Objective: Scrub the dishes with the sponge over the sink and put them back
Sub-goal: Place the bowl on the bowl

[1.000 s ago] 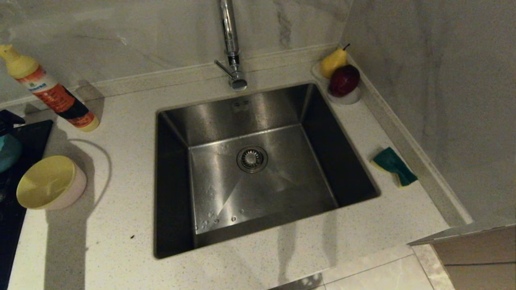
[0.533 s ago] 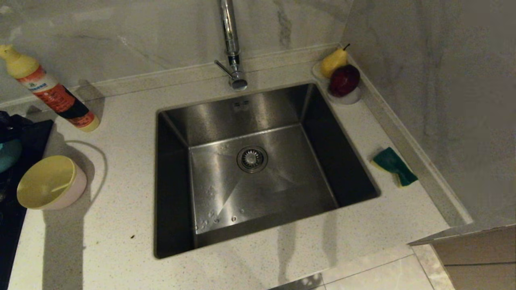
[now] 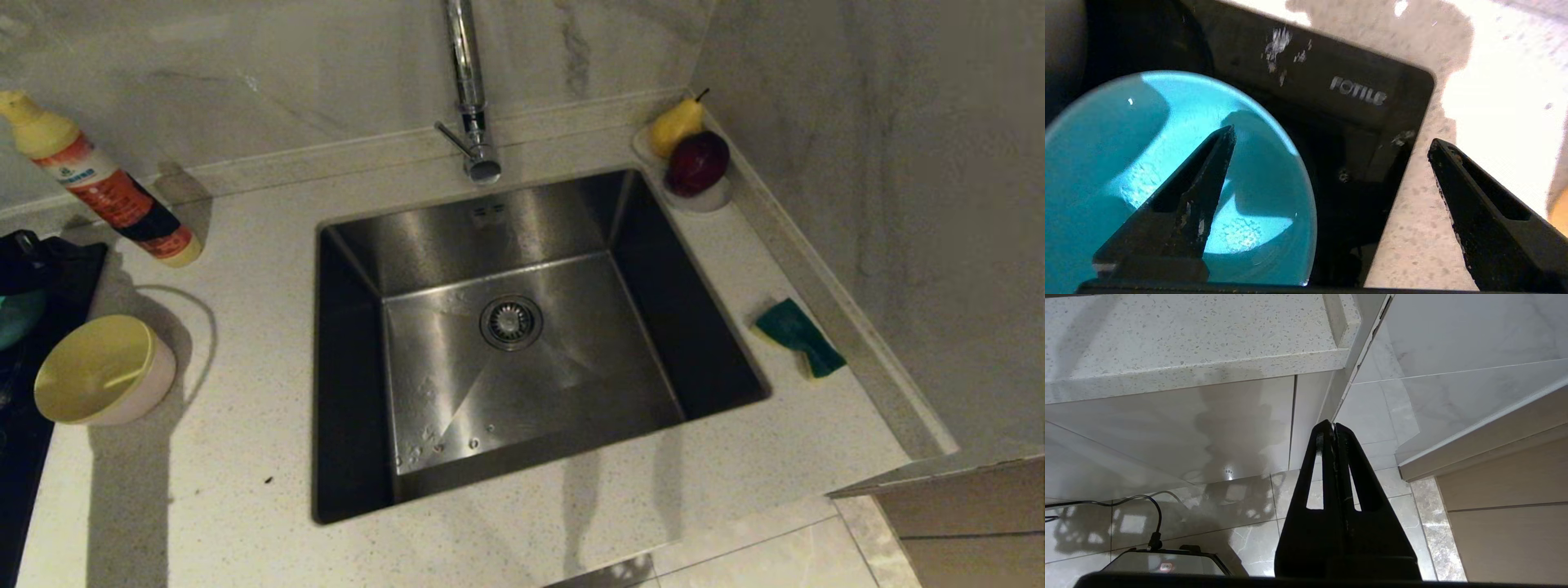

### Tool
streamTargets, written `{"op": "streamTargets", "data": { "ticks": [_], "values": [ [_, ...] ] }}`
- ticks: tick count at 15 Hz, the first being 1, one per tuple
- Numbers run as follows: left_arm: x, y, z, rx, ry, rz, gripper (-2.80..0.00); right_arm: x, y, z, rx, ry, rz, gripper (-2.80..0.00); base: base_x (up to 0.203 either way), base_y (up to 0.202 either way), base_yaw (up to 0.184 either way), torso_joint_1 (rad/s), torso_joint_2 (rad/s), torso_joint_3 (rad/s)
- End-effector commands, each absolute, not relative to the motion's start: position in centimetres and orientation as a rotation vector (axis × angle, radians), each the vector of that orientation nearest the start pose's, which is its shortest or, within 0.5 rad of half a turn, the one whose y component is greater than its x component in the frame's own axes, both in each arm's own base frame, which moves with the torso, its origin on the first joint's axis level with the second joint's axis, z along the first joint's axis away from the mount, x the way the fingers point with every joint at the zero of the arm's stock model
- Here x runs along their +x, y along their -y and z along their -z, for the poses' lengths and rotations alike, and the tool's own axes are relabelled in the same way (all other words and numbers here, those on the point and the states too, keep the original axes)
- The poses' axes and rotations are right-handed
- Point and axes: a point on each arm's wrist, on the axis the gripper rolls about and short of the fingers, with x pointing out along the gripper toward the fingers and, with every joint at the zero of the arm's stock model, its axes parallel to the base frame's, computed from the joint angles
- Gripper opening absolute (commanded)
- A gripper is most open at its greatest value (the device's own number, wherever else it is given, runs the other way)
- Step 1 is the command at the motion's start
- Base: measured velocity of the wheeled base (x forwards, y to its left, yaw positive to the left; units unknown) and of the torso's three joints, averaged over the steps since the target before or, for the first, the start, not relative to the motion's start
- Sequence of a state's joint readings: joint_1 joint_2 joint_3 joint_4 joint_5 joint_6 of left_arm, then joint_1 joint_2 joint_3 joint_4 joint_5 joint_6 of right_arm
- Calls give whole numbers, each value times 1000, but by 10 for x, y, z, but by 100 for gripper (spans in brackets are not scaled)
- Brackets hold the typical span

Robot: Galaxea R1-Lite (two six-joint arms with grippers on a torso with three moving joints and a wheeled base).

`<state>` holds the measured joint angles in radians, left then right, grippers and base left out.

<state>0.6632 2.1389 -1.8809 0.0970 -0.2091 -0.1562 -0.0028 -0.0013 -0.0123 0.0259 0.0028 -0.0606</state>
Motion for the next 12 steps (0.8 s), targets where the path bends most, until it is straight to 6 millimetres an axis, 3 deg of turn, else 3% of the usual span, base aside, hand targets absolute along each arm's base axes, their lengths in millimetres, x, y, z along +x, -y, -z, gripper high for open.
{"op": "streamTargets", "data": {
  "ticks": [1,6,12],
  "values": [
    [356,-272,-240,-310,-303,-474,-280,-24,0,-76,-61,-12,-2,-280,0,0,0,0,0,0],
    [356,-271,-239,-314,-311,-473,-280,-24,0,-76,-61,-12,-1,-280,0,0,0,0,0,0],
    [345,-258,-263,-304,-287,-464,-280,-24,0,-76,-61,-12,0,-280,0,0,0,0,0,0]
  ]
}}
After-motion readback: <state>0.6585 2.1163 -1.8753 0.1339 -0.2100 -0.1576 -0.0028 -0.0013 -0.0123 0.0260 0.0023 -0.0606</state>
